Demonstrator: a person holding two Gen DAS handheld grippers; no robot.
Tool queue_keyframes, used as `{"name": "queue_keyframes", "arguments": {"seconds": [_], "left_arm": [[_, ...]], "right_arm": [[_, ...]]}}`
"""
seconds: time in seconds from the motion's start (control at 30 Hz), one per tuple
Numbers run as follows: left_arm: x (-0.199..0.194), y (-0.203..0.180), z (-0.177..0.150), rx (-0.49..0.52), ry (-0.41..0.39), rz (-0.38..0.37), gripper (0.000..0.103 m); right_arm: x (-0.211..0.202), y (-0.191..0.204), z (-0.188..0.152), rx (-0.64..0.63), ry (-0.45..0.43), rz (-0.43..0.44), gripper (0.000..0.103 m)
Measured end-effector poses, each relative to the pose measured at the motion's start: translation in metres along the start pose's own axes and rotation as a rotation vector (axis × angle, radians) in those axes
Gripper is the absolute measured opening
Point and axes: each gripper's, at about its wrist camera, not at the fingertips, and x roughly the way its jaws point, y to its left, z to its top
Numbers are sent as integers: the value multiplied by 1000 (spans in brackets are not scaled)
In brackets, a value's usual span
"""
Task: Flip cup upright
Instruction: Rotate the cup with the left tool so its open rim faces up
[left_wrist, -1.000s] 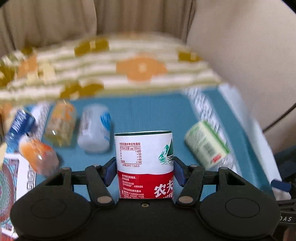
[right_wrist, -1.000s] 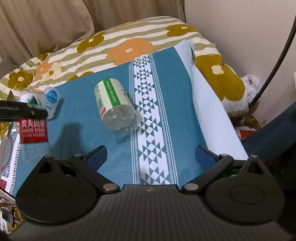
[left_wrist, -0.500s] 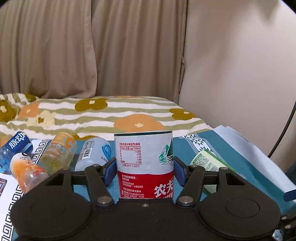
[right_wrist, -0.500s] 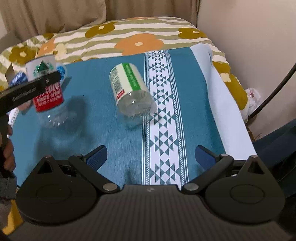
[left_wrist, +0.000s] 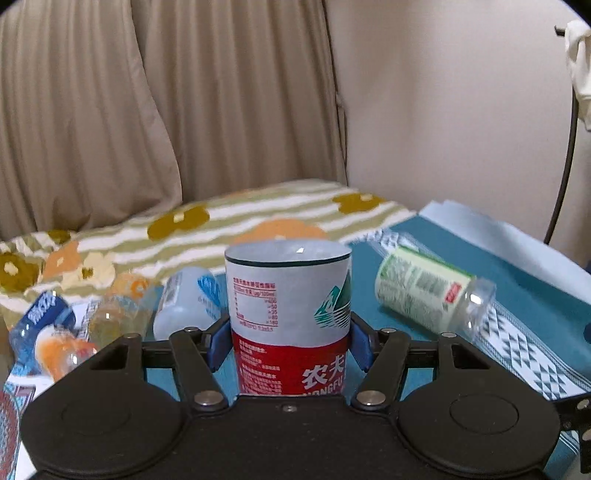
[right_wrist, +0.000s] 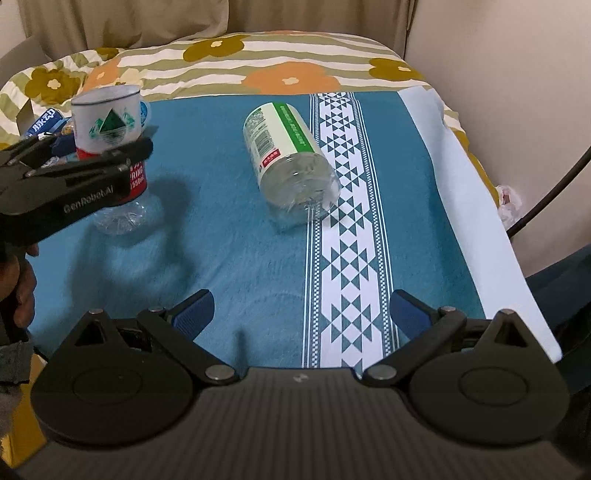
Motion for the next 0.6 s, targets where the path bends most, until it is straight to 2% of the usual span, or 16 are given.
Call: {"name": "queue_keyframes", "arguments": {"seconds": [0.2, 0.43, 0.5, 0.57, 0.6], "left_arm": [[-6, 5, -4, -49, 72, -11, 67], [-6, 5, -3, -74, 95, -10, 67], [-5, 5, -2, -81, 104, -18, 72], [-5, 6, -1, -93, 110, -20, 92], [-6, 6, -1, -101, 105, -20, 94]], "right_arm": [[-4, 1, -3, 21, -13, 4, 103], [-7, 1, -5, 27, -19, 8, 103], [-8, 1, -5, 29, -20, 9, 103], [-10, 0, -5, 32, -23, 9, 103], [-11, 0, -5, 33, -26, 8, 103]]}}
